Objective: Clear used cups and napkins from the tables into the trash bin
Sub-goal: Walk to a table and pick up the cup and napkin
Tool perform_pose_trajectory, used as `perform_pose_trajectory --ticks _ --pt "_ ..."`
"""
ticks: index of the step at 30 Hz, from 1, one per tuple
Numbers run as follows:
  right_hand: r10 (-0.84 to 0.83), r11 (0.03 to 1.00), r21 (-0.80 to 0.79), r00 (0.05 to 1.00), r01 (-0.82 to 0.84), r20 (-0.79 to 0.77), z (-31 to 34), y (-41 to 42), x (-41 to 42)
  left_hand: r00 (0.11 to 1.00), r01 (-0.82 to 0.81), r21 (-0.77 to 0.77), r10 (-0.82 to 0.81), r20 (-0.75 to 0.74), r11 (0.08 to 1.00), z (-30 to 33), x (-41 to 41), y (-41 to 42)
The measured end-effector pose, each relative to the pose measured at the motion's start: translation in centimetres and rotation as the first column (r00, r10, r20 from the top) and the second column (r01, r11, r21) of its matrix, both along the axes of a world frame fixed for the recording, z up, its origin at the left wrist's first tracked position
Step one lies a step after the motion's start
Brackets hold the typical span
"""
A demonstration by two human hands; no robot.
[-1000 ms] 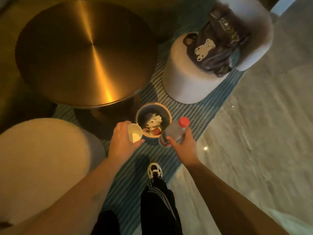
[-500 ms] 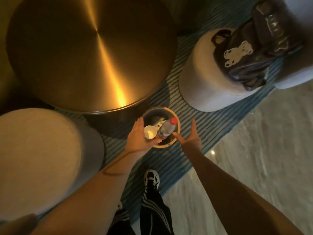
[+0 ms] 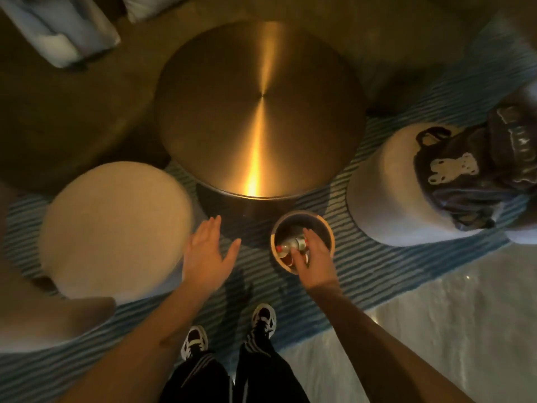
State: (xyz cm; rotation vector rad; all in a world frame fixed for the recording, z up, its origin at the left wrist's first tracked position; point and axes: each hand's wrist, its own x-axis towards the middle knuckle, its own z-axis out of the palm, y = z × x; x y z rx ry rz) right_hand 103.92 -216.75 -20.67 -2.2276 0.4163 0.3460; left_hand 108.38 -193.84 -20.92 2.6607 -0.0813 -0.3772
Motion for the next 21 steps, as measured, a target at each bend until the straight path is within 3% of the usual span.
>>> perform_pose_trajectory --ticks 4,8,15,21 --pt "0.235 0.971 -0.057 0.968 -0.231 0.087 2.0 5.6 2.5 0.974 -0.222 0.062 0.219 0.057 0.973 3.1 -1.9 4.9" --pt "0.461 0.887 -0.03 0.881 -0.46 0.107 3.8 13.8 4.5 0.879 -0.465 0.064 0.452 0.153 0.883 6.2 -5.5 11.4" --pt "0.761 0.629 -0.039 0.605 -0.777 0.234 7.4 30.3 3.6 0.578 -0.816 0.132 0.788 0.212 0.563 9.2 -14.4 23.1" --pt "0.879 0.42 -0.02 0.401 -0.907 0.259 8.6 43.1 -1.3 0.366 -0.931 0.08 0.905 0.219 0.357 10.8 -22.8 31.6"
